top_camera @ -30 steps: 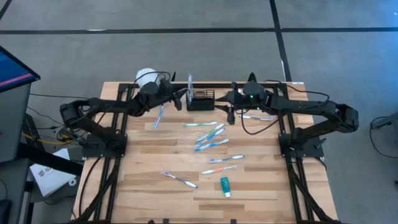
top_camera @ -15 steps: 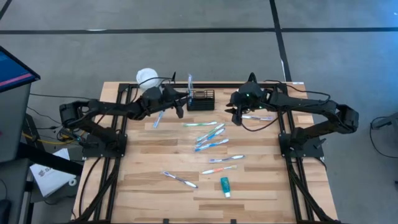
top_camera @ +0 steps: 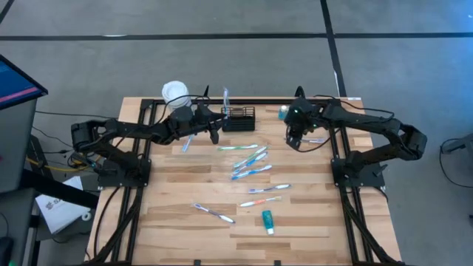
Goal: Pick & Place toothbrushing station
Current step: Put the top right purple toothbrush into the black wire organizer
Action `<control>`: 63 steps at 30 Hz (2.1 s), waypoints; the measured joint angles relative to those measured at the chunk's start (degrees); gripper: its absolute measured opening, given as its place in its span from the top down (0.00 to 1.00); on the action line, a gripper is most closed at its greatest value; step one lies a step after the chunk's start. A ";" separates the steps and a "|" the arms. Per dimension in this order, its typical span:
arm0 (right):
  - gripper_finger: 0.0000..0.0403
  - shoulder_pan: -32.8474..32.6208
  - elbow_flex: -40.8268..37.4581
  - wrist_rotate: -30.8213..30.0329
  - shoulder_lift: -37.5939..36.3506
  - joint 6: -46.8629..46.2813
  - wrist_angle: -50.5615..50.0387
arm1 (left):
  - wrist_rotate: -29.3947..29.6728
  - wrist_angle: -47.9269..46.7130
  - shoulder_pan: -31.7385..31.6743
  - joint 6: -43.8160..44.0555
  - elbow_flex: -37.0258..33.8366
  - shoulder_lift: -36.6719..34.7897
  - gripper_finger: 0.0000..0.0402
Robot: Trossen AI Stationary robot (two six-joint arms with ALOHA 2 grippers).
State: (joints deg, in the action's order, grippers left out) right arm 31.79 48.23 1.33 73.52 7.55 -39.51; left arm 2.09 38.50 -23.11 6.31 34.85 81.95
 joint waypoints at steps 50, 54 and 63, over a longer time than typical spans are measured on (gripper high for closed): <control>0.71 13.05 -9.47 -4.38 -0.02 12.17 -8.94 | -2.56 -0.15 0.02 0.02 -0.02 0.04 0.74; 0.71 13.07 -10.36 -4.43 -0.02 12.63 -8.33 | -2.56 -0.15 0.00 0.02 -0.02 0.04 0.74; 0.71 13.34 -12.57 -7.86 -0.02 14.06 -5.14 | -2.58 -0.17 0.02 0.02 -0.02 0.04 0.74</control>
State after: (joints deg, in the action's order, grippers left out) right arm 45.12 35.66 -6.52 73.49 21.61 -44.64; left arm -0.49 38.34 -23.09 6.33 34.83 82.00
